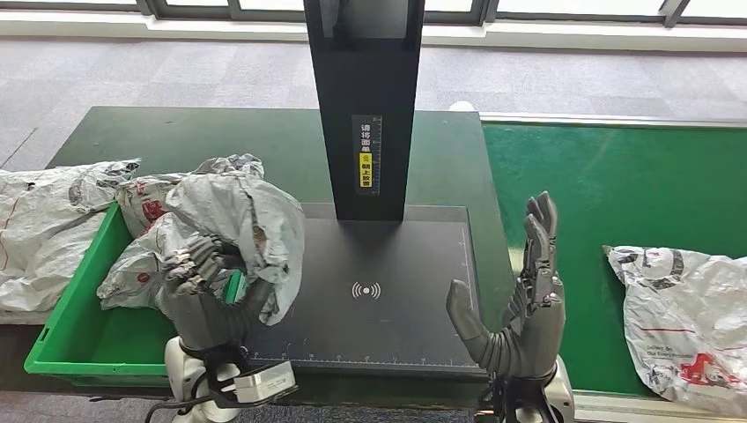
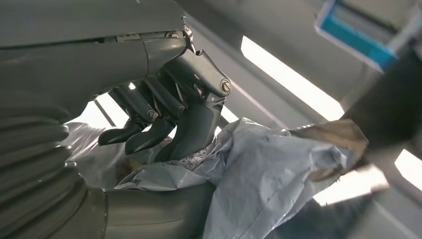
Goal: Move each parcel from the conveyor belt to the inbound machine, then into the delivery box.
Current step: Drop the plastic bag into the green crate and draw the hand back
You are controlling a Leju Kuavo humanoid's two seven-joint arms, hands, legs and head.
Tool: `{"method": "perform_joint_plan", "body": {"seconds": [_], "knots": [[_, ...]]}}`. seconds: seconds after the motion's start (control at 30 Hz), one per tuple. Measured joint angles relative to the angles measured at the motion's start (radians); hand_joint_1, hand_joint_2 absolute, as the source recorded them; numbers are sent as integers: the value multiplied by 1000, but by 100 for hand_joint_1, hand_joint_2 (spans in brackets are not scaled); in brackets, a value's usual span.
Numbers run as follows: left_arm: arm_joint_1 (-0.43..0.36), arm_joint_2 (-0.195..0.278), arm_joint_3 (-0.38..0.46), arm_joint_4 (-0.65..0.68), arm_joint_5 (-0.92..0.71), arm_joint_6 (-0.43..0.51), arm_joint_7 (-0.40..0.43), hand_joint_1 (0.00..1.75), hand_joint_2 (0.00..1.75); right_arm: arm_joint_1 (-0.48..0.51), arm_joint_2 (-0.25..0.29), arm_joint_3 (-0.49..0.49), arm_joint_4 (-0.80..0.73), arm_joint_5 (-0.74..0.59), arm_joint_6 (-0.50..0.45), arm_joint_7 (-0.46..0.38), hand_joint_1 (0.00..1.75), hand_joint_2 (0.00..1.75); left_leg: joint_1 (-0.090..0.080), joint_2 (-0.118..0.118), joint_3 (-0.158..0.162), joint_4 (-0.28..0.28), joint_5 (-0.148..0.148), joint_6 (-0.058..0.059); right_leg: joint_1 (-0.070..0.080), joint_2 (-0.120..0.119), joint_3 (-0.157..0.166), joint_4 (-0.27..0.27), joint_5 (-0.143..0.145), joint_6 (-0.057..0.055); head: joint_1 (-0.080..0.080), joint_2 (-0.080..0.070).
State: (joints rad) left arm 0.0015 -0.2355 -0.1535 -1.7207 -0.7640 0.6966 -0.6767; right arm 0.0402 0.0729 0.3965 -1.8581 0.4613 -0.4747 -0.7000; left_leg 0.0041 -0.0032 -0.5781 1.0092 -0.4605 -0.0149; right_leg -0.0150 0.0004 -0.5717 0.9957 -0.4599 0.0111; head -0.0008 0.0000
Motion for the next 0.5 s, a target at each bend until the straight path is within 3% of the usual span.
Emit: {"method": "perform_joint_plan", "body": {"seconds": [0.3, 0.5], "knots": [[-57, 21, 255, -129, 167, 0, 0, 175, 175, -34, -10, 18, 13, -29, -4, 0, 0, 175, 1, 0, 0, 0, 1, -1, 0, 0, 0, 1, 0, -1, 0, 0], [-111, 43, 345, -108, 162, 0, 0, 175, 175, -42, -11, 26, 23, -26, -8, 0, 0, 175, 0, -1, 0, 0, 1, -1, 0, 0, 0, 0, 0, -1, 0, 0]]}}
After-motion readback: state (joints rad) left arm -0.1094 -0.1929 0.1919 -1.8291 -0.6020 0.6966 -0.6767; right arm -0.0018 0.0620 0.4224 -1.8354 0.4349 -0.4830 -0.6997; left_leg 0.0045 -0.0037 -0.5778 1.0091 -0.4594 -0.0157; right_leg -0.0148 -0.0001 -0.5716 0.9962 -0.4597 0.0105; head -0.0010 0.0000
